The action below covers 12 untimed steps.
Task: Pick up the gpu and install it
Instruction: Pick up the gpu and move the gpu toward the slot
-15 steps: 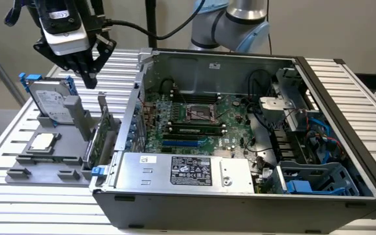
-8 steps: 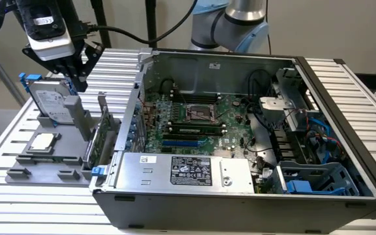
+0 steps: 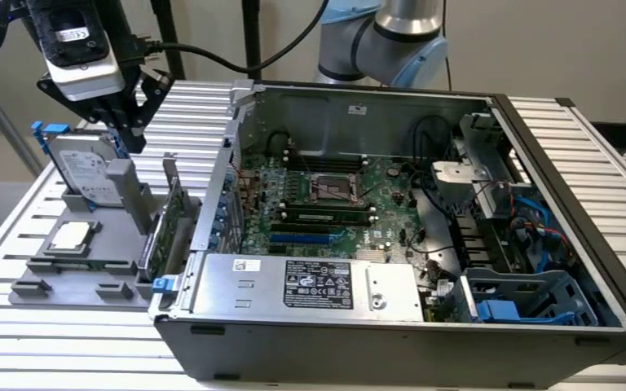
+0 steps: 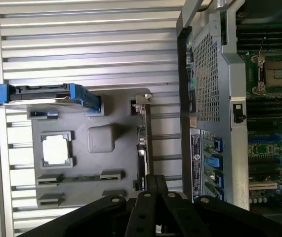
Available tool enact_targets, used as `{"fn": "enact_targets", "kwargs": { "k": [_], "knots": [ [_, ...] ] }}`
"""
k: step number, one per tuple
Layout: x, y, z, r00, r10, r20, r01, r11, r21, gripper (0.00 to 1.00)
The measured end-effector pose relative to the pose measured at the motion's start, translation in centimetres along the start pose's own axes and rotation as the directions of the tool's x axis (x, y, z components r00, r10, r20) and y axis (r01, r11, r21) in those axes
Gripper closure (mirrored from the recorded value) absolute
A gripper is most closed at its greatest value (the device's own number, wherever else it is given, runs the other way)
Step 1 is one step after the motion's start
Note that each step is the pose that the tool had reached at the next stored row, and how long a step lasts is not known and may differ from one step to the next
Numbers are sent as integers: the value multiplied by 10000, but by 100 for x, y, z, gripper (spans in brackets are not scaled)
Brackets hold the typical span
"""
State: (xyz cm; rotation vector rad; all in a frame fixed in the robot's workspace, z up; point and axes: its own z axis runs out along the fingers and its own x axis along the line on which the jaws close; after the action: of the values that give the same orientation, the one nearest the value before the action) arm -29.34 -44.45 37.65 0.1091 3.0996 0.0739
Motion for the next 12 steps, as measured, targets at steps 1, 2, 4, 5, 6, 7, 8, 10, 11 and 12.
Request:
{"fn": "enact_targets", "kwargs": {
  "k": [1,2,4,5,6,7,8,10,11,12],
  "knots": [
    [0,0,0,10000,0,1,0,10000,0,100],
    [0,0,0,10000,0,0,0,10000,0,100],
    [0,0,1,10000,0,1,0,10000,0,100],
    [0,0,1,10000,0,1,0,10000,0,100],
    [0,0,1,10000,0,1,0,10000,0,0],
    [0,0,1,10000,0,1,0,10000,-1,0],
    [0,0,1,10000,0,1,0,10000,0,0],
    [0,0,1,10000,0,0,0,10000,0,0],
    [0,0,1,10000,0,1,0,10000,-1,0],
    [0,0,1,10000,0,0,0,10000,0,0]
  ]
}}
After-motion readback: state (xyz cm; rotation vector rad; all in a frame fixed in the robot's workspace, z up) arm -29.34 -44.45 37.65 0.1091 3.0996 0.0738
